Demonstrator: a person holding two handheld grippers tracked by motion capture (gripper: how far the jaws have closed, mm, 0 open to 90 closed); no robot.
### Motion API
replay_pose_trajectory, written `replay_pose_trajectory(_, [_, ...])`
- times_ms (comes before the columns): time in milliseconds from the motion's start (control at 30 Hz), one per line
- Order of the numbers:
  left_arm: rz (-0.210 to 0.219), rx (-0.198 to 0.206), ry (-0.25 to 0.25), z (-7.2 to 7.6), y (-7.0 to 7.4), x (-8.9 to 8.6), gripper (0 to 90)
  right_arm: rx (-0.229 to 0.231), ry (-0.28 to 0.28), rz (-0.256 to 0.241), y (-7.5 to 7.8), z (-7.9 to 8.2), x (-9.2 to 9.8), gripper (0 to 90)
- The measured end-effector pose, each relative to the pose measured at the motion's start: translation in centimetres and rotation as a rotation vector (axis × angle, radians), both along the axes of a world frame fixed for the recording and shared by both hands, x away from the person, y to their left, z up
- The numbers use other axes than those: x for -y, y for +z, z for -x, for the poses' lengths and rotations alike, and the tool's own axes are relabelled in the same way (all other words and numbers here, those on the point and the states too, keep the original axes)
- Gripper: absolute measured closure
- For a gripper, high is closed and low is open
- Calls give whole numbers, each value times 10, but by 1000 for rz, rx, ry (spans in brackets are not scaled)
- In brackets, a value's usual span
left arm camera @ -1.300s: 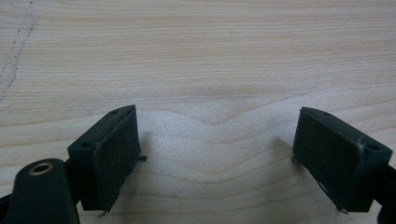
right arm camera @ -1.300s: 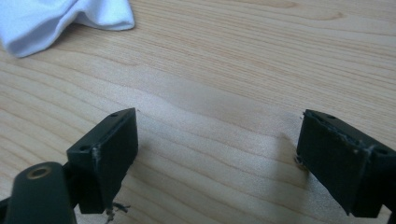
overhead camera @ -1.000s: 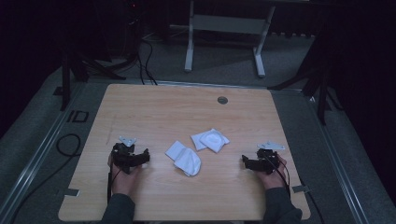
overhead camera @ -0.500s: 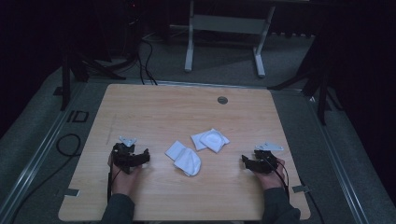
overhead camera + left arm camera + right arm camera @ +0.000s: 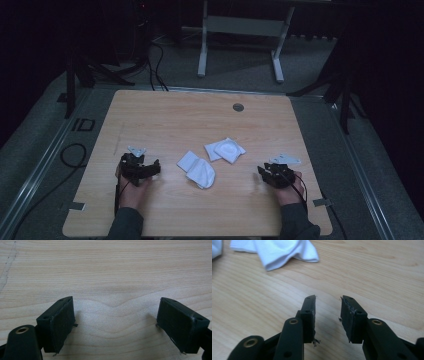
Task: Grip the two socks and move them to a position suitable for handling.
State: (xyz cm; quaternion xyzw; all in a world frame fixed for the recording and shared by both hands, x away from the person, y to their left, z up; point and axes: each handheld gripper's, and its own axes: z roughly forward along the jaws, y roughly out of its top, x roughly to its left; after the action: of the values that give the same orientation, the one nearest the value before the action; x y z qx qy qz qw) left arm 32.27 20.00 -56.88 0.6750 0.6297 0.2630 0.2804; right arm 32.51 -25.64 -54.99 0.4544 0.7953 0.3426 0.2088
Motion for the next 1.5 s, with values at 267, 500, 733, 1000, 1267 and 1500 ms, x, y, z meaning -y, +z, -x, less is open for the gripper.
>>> replay_pose_trajectory(267, [1, 1, -3, 0, 0, 0, 146, -3, 86, 38, 4, 9, -17, 829])
replay_pose_trajectory(500, [0, 0, -6, 0, 0, 0, 146, -14, 156, 18, 8, 15, -34, 894])
replay_pose_trajectory(733, [0, 0, -7, 0, 0, 0, 146, -16, 235, 37, 7, 17, -63, 895])
replay_pose_trajectory(1000, [1, 1, -9, 0, 0, 1, 146, 7, 311, 49, 15, 19, -94, 895])
replay_pose_trajectory(1267, [1, 2, -10, 0, 0, 1, 146, 17, 371, 63, 16, 20, -123, 894])
replay_pose_trajectory(1500, [1, 2, -10, 0, 0, 1, 146, 23, 401, 61, 17, 18, -149, 894])
